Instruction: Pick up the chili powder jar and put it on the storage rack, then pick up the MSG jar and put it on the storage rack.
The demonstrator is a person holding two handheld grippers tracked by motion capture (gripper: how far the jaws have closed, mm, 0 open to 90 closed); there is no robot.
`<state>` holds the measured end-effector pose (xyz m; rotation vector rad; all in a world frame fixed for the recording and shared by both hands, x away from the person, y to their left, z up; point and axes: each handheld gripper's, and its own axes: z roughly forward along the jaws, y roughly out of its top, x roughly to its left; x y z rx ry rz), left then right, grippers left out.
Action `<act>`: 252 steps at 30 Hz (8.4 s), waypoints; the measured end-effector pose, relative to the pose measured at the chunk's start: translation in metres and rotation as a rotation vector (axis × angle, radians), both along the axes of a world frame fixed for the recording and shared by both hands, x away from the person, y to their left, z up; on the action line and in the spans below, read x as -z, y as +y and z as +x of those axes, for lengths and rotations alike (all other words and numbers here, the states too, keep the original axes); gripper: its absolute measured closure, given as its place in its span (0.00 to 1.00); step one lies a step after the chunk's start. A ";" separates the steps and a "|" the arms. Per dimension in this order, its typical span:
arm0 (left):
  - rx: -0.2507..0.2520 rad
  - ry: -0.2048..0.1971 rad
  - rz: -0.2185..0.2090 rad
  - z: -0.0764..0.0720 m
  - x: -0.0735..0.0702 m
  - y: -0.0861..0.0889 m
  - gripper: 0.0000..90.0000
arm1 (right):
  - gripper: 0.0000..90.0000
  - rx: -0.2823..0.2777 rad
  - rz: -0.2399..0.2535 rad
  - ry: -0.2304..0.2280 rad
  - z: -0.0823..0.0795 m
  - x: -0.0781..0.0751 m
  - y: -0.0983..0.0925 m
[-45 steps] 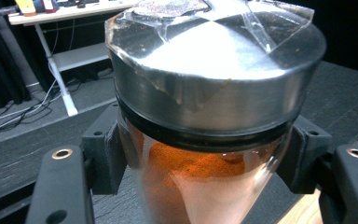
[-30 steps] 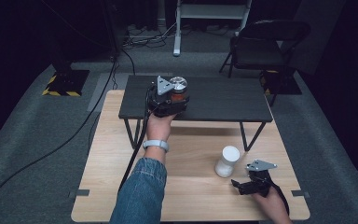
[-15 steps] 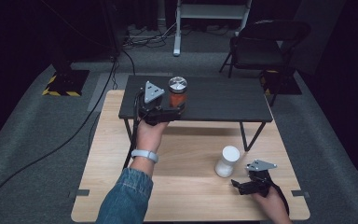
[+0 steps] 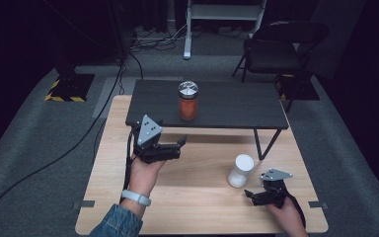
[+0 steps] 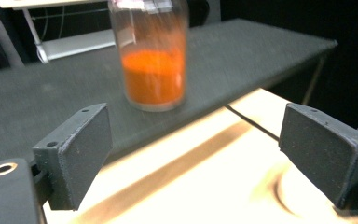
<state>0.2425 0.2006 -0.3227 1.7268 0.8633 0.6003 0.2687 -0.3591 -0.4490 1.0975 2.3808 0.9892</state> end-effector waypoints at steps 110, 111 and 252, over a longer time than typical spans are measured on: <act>0.006 0.378 0.311 -0.007 0.128 -0.034 0.00 | 0.00 -0.002 0.000 0.000 -0.001 0.000 0.000; 0.007 0.377 0.311 -0.007 0.128 -0.034 0.00 | 0.00 -0.002 0.000 0.000 -0.001 0.000 0.000; 0.013 0.378 0.317 -0.005 0.128 -0.034 0.00 | 0.37 -0.090 0.241 -0.324 -0.012 -0.131 0.021</act>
